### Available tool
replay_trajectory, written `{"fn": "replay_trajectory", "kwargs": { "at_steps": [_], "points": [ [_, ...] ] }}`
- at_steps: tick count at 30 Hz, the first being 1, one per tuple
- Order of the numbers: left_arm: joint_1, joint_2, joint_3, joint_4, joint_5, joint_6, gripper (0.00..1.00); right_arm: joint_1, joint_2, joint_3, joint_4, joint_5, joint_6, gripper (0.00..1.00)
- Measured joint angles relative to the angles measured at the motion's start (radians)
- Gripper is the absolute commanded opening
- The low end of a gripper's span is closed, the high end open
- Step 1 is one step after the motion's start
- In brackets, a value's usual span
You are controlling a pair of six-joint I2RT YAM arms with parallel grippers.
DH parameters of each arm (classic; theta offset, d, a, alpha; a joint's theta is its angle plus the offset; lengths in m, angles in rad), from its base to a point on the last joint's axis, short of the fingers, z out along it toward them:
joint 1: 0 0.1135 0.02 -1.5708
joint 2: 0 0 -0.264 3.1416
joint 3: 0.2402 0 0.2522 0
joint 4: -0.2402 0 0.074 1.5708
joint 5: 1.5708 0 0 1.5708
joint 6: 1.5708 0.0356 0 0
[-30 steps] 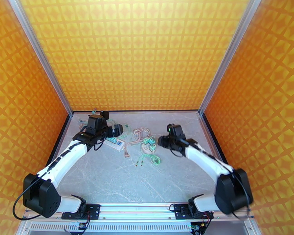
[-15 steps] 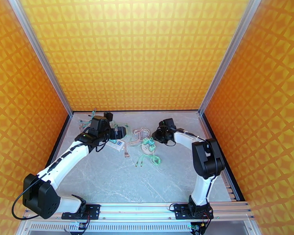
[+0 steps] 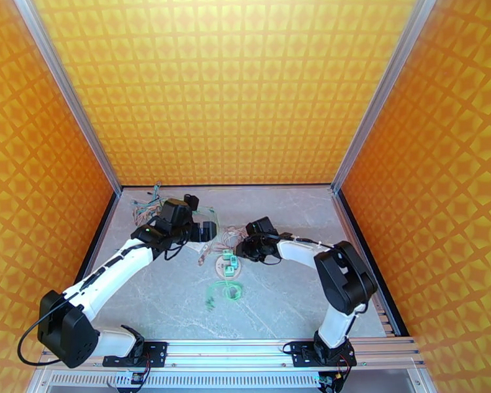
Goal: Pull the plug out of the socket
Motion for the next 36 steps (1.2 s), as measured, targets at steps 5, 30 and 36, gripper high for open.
{"fn": "replay_trajectory", "kwargs": {
  "at_steps": [5, 30, 36],
  "points": [
    [-0.085, -0.064, -0.041, -0.011, -0.042, -0.044, 0.75, -0.002, -0.124, -0.012, -0.028, 0.058, -0.024, 0.36],
    [-0.330, 0.216, -0.057, -0.058, -0.170, -0.236, 0.71, 0.027, -0.419, -0.284, -0.044, 0.143, -0.029, 0.39],
    [-0.343, 0.348, 0.046, -0.110, -0.231, -0.286, 0.69, 0.027, -0.440, -0.284, -0.044, 0.155, -0.029, 0.39]
  ]
}}
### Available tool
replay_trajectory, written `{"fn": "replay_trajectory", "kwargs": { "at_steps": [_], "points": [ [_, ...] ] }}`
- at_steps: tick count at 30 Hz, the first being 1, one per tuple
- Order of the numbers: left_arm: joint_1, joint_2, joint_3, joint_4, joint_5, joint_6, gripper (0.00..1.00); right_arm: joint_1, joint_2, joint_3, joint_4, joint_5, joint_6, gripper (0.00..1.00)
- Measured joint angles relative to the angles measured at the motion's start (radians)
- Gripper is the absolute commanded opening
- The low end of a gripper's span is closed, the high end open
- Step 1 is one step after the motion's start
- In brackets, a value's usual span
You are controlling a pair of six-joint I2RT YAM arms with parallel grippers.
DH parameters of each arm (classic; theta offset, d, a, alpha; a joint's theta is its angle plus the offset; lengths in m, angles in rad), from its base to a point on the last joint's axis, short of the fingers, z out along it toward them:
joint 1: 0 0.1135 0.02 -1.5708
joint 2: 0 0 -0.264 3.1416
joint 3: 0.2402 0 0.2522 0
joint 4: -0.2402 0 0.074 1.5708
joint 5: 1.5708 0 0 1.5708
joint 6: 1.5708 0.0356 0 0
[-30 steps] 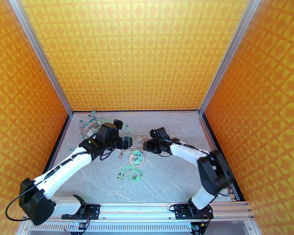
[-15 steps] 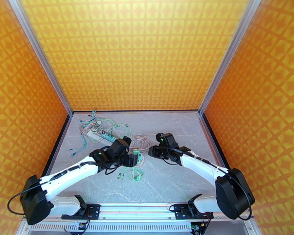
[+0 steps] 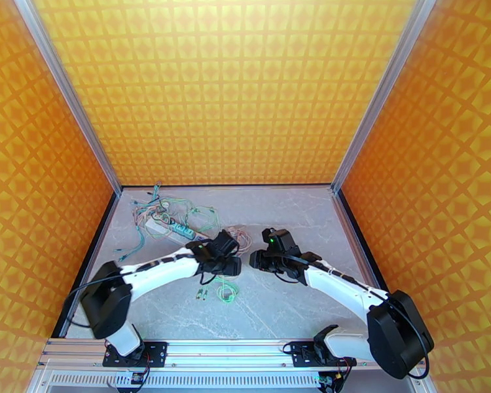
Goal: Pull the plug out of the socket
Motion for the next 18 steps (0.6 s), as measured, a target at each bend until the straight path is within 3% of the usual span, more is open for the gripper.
{"fn": "replay_trajectory", "kwargs": {
  "at_steps": [7, 13, 18],
  "points": [
    [-0.006, 0.072, 0.032, -0.026, -0.038, -0.026, 0.61, 0.000, -0.002, -0.001, 0.000, 0.002, 0.000, 0.40],
    [-0.014, 0.077, 0.032, -0.025, -0.061, -0.016, 0.34, 0.000, -0.002, -0.001, 0.000, 0.002, 0.000, 0.43],
    [-0.014, 0.058, 0.005, -0.001, -0.070, 0.039, 0.30, 0.000, 0.014, -0.001, 0.032, -0.016, 0.004, 0.46]
  ]
}}
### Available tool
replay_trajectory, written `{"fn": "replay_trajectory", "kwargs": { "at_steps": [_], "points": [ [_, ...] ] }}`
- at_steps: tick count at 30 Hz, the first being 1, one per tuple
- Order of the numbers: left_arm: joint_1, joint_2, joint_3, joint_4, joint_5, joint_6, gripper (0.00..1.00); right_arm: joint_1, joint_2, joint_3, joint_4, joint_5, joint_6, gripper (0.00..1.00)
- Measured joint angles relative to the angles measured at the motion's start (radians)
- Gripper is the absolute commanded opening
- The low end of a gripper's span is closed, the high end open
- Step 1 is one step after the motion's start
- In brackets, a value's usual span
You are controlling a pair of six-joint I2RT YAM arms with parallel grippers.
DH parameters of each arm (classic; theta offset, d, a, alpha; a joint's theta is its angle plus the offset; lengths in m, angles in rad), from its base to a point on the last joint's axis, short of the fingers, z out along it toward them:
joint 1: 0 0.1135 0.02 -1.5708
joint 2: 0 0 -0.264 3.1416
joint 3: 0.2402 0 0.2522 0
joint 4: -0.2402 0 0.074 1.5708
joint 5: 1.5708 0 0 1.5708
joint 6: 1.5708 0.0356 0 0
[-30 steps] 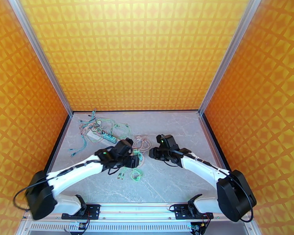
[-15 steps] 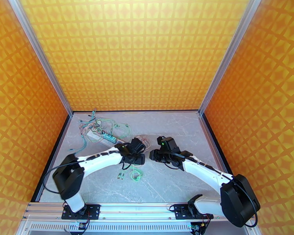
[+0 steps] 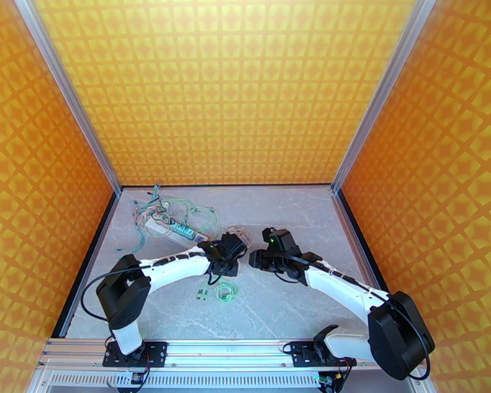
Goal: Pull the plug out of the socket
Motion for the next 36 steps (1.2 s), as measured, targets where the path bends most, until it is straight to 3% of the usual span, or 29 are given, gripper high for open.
{"fn": "replay_trajectory", "kwargs": {
  "at_steps": [14, 25, 36],
  "points": [
    [0.036, -0.060, -0.082, 0.075, 0.097, 0.264, 0.29, 0.000, 0.195, 0.012, 0.225, -0.230, 0.111, 0.43],
    [0.043, -0.060, -0.082, 0.075, 0.118, 0.305, 0.29, -0.002, 0.273, 0.027, 0.268, -0.312, 0.143, 0.41],
    [0.057, -0.060, -0.077, 0.069, 0.148, 0.309, 0.25, -0.002, 0.286, 0.083, 0.162, -0.290, 0.065, 0.40]
  ]
}}
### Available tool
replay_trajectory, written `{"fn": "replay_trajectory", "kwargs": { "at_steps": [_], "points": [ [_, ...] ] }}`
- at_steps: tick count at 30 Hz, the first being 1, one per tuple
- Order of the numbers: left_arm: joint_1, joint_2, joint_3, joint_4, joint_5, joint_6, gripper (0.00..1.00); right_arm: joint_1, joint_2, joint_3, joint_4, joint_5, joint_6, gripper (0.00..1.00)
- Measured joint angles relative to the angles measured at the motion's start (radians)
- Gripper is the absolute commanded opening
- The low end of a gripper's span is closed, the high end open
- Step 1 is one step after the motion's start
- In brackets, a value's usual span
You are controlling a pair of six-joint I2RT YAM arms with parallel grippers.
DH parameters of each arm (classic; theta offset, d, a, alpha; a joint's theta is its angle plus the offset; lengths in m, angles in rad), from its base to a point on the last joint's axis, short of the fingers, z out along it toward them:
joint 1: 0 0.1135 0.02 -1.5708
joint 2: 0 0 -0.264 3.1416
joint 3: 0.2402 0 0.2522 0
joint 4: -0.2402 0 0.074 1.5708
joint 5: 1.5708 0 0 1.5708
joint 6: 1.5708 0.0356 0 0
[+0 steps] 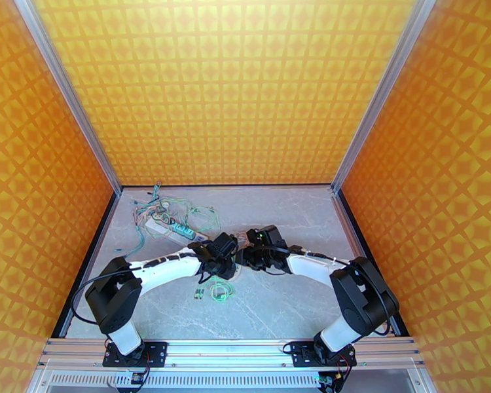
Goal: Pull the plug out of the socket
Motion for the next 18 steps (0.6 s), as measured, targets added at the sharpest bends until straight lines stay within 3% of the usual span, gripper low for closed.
{"fn": "replay_trajectory", "kwargs": {
  "at_steps": [14, 18],
  "points": [
    [0.008, 0.023, 0.045, -0.058, 0.017, 0.043, 0.21, 0.008, 0.000, 0.020, -0.042, 0.037, -0.002, 0.40],
    [0.006, 0.023, 0.045, -0.059, 0.013, 0.043, 0.15, 0.010, -0.001, 0.022, -0.045, 0.045, -0.002, 0.39]
  ]
}}
